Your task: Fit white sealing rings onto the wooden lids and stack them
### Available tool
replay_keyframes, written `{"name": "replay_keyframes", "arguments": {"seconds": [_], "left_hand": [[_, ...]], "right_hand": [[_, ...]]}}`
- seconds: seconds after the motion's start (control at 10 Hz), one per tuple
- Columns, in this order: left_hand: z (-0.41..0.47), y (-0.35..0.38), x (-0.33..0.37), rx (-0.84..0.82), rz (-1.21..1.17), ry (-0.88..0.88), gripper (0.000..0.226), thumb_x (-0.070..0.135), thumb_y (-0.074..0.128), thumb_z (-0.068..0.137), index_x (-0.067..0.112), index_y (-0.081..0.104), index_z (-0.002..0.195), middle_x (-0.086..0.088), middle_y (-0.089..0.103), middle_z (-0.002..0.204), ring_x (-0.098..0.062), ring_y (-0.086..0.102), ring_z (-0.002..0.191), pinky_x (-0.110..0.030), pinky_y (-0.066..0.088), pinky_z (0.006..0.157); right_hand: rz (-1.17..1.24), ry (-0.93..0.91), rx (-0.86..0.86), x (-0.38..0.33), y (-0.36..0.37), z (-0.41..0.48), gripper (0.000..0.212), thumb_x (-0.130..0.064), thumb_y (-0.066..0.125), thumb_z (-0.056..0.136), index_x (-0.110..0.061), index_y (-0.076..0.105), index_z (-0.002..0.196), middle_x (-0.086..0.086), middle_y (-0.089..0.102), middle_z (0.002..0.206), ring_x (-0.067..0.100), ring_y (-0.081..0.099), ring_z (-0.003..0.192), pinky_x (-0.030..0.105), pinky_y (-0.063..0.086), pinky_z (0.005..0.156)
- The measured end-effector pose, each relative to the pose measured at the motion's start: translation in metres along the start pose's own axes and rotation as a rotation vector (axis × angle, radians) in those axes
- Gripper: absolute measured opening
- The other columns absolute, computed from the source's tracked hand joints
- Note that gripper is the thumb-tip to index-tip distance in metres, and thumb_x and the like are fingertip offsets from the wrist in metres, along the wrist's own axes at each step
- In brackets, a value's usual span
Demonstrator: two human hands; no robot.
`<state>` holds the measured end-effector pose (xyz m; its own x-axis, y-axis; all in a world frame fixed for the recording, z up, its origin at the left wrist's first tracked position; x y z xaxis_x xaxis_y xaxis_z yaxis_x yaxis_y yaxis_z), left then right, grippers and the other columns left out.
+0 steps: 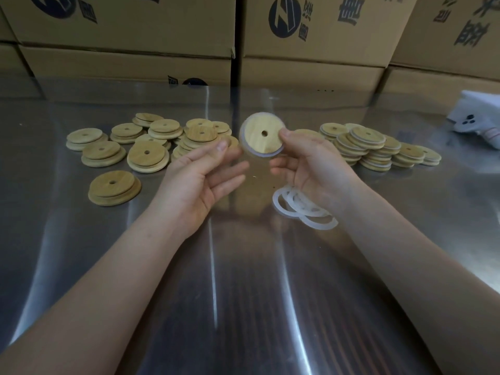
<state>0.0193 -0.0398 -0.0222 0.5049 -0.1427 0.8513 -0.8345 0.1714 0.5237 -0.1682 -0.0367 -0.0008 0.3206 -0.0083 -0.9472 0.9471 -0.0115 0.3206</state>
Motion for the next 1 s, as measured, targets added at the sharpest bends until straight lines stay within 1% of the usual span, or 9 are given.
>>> {"name": "replay_keyframes", "arguments": {"seconds": [0.1,0.2,0.3,0.5,0.6,0.7,0.8,0.9,1.0], "left_hand": [[-0.001,-0.001,-0.001,0.010,0.140,-0.022,0.024,0.019,0.064,0.089,0.014,0.068,0.112,-0.006,0.076,0.103,-0.024,0.074,0.092,-0.035,0.062,0.073],[-0.004,0.001,-0.005,0.025,0.307,-0.015,0.017,0.012,0.058,0.096,0.015,0.070,0.107,-0.003,0.076,0.096,-0.020,0.074,0.085,-0.034,0.062,0.074],[-0.007,0.007,-0.008,0.006,0.458,0.027,0.016,0.011,0.058,0.096,0.016,0.072,0.101,-0.002,0.076,0.091,-0.017,0.073,0.078,-0.030,0.061,0.069],[-0.013,0.014,-0.015,-0.067,0.693,0.133,0.021,0.005,0.055,0.097,0.018,0.071,0.093,-0.002,0.075,0.080,-0.014,0.068,0.066,-0.023,0.057,0.062],[-0.015,0.017,-0.016,-0.097,0.758,0.170,0.023,0.004,0.054,0.096,0.021,0.070,0.091,0.001,0.073,0.074,-0.011,0.067,0.063,-0.018,0.054,0.059],[-0.018,0.017,-0.018,-0.113,0.861,0.230,0.024,0.005,0.055,0.096,0.023,0.070,0.091,0.004,0.072,0.072,-0.009,0.067,0.062,-0.017,0.052,0.059],[-0.022,0.018,-0.019,-0.161,1.013,0.323,0.022,0.006,0.057,0.094,0.023,0.071,0.095,0.006,0.072,0.071,-0.010,0.067,0.064,-0.023,0.054,0.069],[-0.024,0.020,-0.021,-0.198,1.062,0.357,0.022,0.008,0.057,0.093,0.024,0.071,0.096,0.007,0.072,0.071,-0.010,0.067,0.067,-0.033,0.056,0.077],[-0.026,0.019,-0.021,-0.196,1.073,0.361,0.023,0.008,0.057,0.093,0.028,0.070,0.095,0.008,0.071,0.071,-0.009,0.067,0.067,-0.037,0.057,0.079]], "right_hand": [[0.099,-0.081,0.216,-0.007,-0.014,0.004,0.017,-0.010,0.062,0.094,-0.004,0.056,0.108,0.013,0.068,0.085,0.021,0.069,0.062,0.028,0.056,0.058],[0.124,-0.156,0.397,-0.012,-0.032,0.008,0.025,-0.005,0.061,0.094,-0.011,0.050,0.115,0.020,0.066,0.098,0.026,0.073,0.069,0.031,0.059,0.064],[0.042,-0.186,0.483,-0.011,-0.045,0.012,0.019,-0.006,0.059,0.095,-0.008,0.058,0.114,0.020,0.066,0.101,0.025,0.073,0.071,0.029,0.059,0.066],[-0.109,-0.169,0.469,-0.005,-0.058,0.021,0.022,-0.009,0.060,0.095,-0.006,0.058,0.118,0.015,0.064,0.099,0.021,0.071,0.066,0.026,0.058,0.065],[-0.401,-0.179,0.466,-0.003,-0.065,0.026,0.033,-0.016,0.061,0.095,-0.010,0.057,0.127,0.009,0.066,0.079,0.015,0.064,0.055,0.025,0.055,0.056],[-0.642,-0.176,0.425,-0.001,-0.070,0.031,0.041,-0.026,0.057,0.097,-0.019,0.052,0.137,0.004,0.063,0.079,0.012,0.057,0.051,0.023,0.050,0.049],[-0.808,-0.167,0.355,-0.002,-0.074,0.035,0.047,-0.028,0.051,0.099,-0.023,0.043,0.145,0.001,0.058,0.082,0.015,0.056,0.057,0.027,0.053,0.052],[-0.929,-0.226,0.339,0.000,-0.075,0.036,0.047,-0.022,0.047,0.100,-0.023,0.041,0.147,-0.006,0.054,0.078,0.025,0.060,0.073,0.043,0.058,0.078],[-0.967,-0.291,0.374,0.003,-0.073,0.033,0.047,-0.022,0.050,0.099,-0.024,0.043,0.145,-0.003,0.054,0.077,0.033,0.063,0.082,0.044,0.054,0.084]]}}
Point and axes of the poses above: each hand's wrist, its own z-axis towards the middle knuckle, its own y-axis out of the palm, x = y × z, the point moved 1 cm from there along z, towards the middle knuckle
